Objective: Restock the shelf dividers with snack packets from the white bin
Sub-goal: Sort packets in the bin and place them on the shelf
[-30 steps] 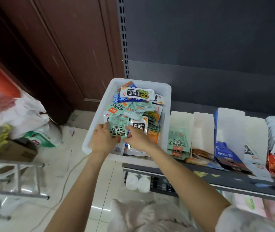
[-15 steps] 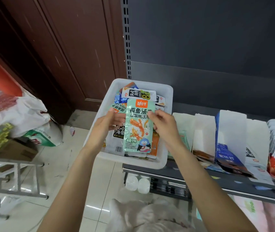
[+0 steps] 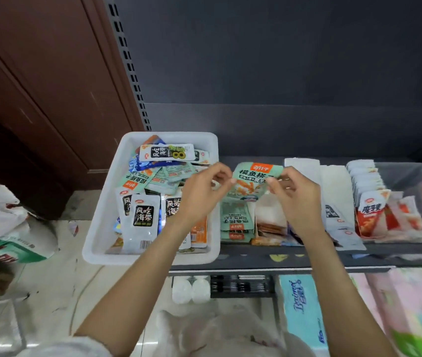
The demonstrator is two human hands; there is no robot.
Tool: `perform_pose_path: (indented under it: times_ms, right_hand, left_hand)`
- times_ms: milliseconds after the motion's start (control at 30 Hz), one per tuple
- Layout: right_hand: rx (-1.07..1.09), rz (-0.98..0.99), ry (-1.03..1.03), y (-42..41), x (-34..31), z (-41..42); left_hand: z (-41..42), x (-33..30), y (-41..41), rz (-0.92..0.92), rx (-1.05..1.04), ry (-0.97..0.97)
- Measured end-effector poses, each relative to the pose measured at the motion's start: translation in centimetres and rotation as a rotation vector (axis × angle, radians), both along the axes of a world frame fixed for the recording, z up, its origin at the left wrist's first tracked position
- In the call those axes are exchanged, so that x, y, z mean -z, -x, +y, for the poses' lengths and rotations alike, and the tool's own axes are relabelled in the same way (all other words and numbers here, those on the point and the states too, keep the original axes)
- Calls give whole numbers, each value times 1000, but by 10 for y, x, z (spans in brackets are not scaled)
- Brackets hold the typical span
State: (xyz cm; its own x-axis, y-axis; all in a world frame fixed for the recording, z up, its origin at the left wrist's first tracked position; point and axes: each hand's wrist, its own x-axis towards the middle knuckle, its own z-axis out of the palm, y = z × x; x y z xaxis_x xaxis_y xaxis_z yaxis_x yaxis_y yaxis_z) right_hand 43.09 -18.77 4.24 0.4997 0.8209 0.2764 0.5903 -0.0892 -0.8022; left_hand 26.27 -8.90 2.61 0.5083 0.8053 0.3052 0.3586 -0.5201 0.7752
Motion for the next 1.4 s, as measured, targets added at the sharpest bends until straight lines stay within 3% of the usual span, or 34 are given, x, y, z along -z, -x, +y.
perform_pose_path:
  times_ms: [167, 300, 433, 533, 633, 733, 900, 1000, 1100, 1200, 1300, 1400]
  right_hand:
    - [-119, -281, 61, -10, 29, 1]
    - [-260, -651, 339, -6, 48, 6]
    - [-439, -577, 575, 1, 46, 11]
    - [-510, -435, 479, 15, 26, 25]
    - [-529, -380, 335, 47, 11, 54]
    - [-503, -486, 261, 82, 19, 93]
    - [-465, -852, 341, 110, 58, 149]
    - [-449, -930, 365, 112, 59, 161]
    - [-404, -829, 299, 111, 39, 150]
    - [-261, -632, 201, 106, 13, 118]
    - [-139, 44, 118, 102, -1, 86]
    - [-101, 777, 108, 100, -5, 65]
  left_hand:
    - [11, 29, -2, 229, -20, -237]
    - [6, 42, 13, 424, 30, -287]
    - [-2, 43, 32, 417, 171, -94]
    - [-5, 37, 56, 283, 116, 33]
    - [4, 36, 80, 226, -166, 48]
    - [26, 48, 99, 252, -335, 74]
    - [50, 67, 111, 439, -218, 72]
    - [54, 71, 110, 436, -234, 70]
    - [52, 65, 106, 389, -282, 120]
    - [34, 43, 99, 59, -421, 468]
    - [15, 28, 91, -370, -411, 864]
    - [-1, 15, 77, -645, -263, 1025]
